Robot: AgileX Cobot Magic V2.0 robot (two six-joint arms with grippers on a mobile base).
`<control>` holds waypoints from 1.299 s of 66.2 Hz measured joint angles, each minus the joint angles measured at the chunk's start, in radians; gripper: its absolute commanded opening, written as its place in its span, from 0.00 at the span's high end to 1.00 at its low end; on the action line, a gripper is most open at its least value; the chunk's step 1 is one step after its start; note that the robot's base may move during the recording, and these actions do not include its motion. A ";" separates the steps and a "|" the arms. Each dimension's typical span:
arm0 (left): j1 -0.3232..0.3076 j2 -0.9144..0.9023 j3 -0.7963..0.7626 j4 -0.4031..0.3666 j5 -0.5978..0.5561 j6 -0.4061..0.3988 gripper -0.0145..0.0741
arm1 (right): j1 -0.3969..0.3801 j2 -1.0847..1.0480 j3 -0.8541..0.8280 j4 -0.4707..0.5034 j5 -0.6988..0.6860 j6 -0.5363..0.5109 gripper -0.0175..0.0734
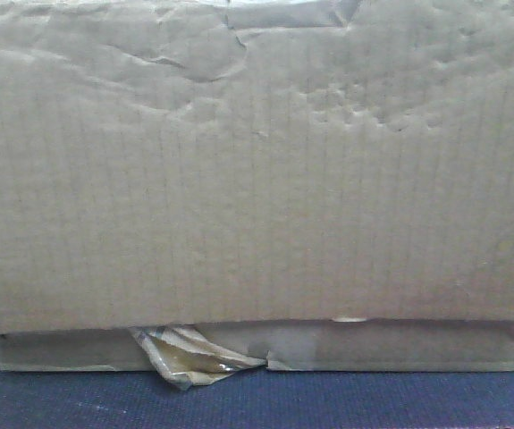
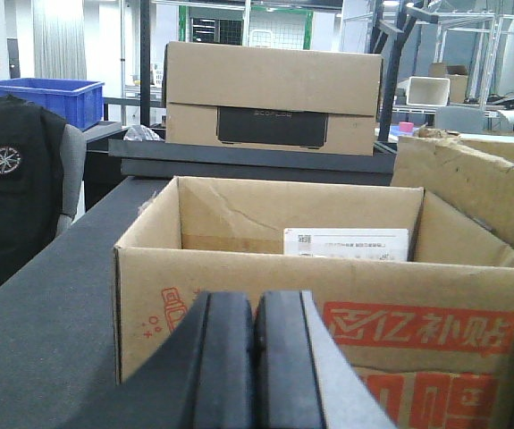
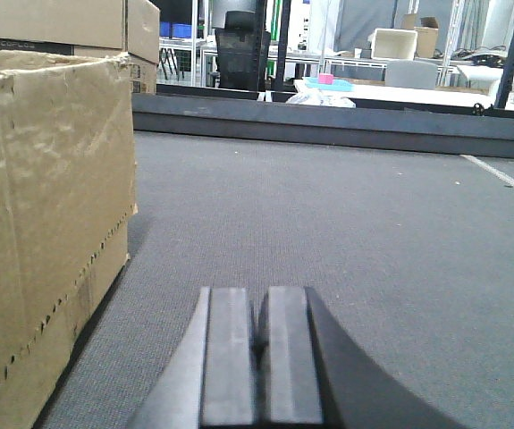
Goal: Stack two boxes on right shelf middle
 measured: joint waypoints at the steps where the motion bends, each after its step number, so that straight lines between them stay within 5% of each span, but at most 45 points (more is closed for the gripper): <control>1: 0.000 0.000 0.000 0.000 0.000 0.000 0.96 | 0.000 0.000 0.000 0.000 0.000 0.000 0.99; 60: 0.000 0.000 0.000 0.000 -0.014 0.000 0.96 | 0.000 0.000 0.000 0.000 0.000 0.000 0.99; 86: 0.000 0.163 -0.474 0.000 0.478 0.000 0.96 | 0.000 0.000 0.000 0.000 0.000 0.000 0.99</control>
